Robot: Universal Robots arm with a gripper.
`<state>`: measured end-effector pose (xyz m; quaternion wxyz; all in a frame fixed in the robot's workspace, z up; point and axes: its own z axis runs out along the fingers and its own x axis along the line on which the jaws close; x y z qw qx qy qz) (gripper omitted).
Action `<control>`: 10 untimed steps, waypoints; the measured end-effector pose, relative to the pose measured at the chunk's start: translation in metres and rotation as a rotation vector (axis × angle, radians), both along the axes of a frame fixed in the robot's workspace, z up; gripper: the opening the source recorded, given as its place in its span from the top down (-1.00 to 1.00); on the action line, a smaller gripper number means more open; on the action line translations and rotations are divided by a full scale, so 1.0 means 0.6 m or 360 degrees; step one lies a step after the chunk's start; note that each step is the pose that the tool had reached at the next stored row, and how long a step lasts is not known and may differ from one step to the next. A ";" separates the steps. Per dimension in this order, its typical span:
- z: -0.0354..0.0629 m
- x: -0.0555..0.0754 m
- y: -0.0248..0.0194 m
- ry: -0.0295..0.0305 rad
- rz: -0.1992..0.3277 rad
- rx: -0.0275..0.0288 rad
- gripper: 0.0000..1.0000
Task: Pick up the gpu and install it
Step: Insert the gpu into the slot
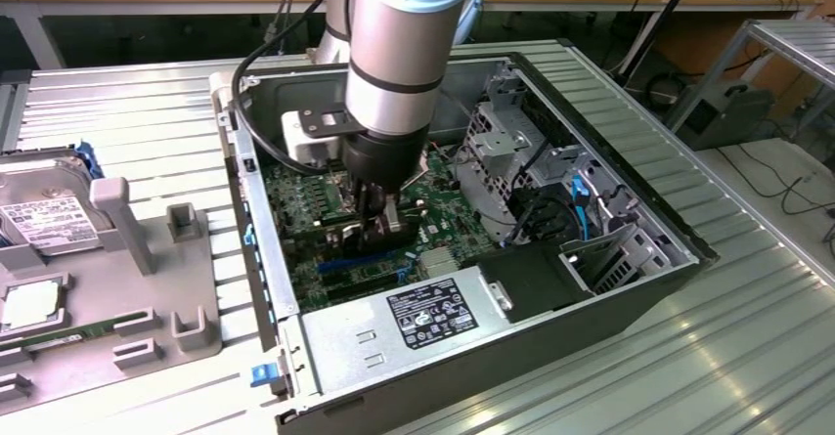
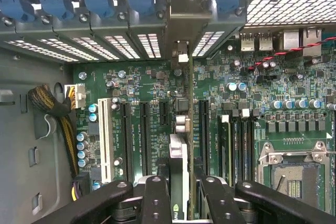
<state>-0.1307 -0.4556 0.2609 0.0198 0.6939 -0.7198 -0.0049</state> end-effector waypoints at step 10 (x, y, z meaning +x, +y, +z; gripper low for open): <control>-0.006 0.000 0.0000 0.00000 -0.0001 0.00009 0.45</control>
